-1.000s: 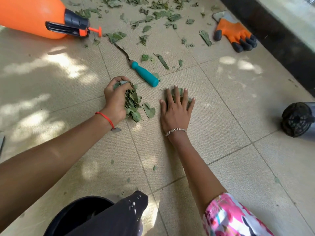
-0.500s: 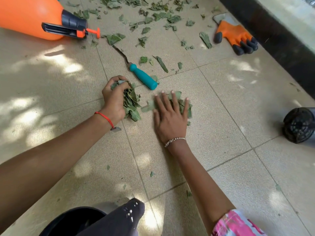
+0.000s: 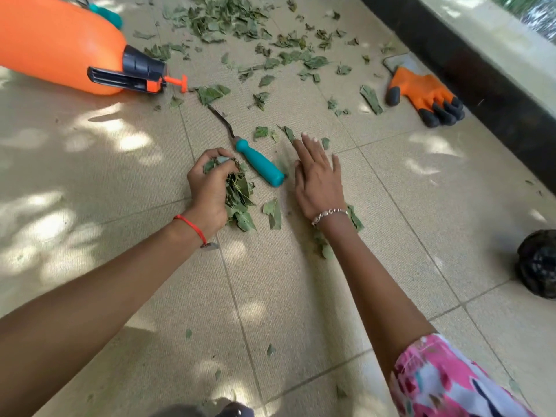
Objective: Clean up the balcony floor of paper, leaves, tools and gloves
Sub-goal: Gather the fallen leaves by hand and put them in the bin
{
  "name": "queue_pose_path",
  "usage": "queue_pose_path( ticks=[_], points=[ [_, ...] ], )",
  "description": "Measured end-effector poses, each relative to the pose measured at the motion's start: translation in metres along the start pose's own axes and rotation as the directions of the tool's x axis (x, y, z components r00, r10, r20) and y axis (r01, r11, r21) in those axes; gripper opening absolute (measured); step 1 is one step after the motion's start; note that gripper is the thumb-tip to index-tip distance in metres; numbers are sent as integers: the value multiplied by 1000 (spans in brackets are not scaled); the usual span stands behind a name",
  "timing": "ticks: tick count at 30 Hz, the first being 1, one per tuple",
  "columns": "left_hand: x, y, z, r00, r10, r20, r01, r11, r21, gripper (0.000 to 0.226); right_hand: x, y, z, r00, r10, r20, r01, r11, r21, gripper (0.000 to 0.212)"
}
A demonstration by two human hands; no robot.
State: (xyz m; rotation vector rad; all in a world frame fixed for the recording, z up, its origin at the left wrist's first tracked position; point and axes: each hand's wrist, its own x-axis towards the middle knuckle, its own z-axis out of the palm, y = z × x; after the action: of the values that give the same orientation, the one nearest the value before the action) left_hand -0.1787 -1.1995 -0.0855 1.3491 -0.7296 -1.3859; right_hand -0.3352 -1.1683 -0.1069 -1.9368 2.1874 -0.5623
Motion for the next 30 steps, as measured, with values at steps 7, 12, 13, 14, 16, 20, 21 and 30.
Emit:
queue_pose_path(
  ticks=[7, 12, 13, 14, 16, 20, 21, 30],
  points=[
    [10, -9, -3, 1000, 19, 5, -19, 1000, 10, 32, 76, -7, 17, 917, -237, 321, 261, 965, -33, 47],
    [12, -12, -5, 999, 28, 15, -28, 999, 19, 32, 57, 3, 17, 904, -307, 299, 303, 951, 63, 42],
    [12, -12, -5, 1000, 23, 12, -23, 1000, 19, 33, 48, 8, 16, 907, -321, 272, 315, 947, 64, 41],
    [13, -12, -5, 1000, 22, 8, -22, 1000, 22, 33, 39, 13, 14, 910, -331, 247, 327, 943, 62, 41],
    [12, -12, -5, 1000, 28, 3, -28, 999, 30, 33, 25, 22, 12, 922, -344, 177, 339, 939, 61, 34],
    [10, -11, -1, 999, 32, 18, -33, 999, 7, 33, 23, 31, 9, 960, -278, -23, 279, 960, 39, 17],
    [10, -11, -1, 999, 29, 18, -29, 1000, 4, 33, 28, 30, 7, 972, -234, -29, 235, 971, 33, 21],
    [9, -10, -1, 999, 33, 29, -33, 999, -7, 33, 56, 19, 11, 981, -142, 130, 146, 989, -22, 39]
  ],
)
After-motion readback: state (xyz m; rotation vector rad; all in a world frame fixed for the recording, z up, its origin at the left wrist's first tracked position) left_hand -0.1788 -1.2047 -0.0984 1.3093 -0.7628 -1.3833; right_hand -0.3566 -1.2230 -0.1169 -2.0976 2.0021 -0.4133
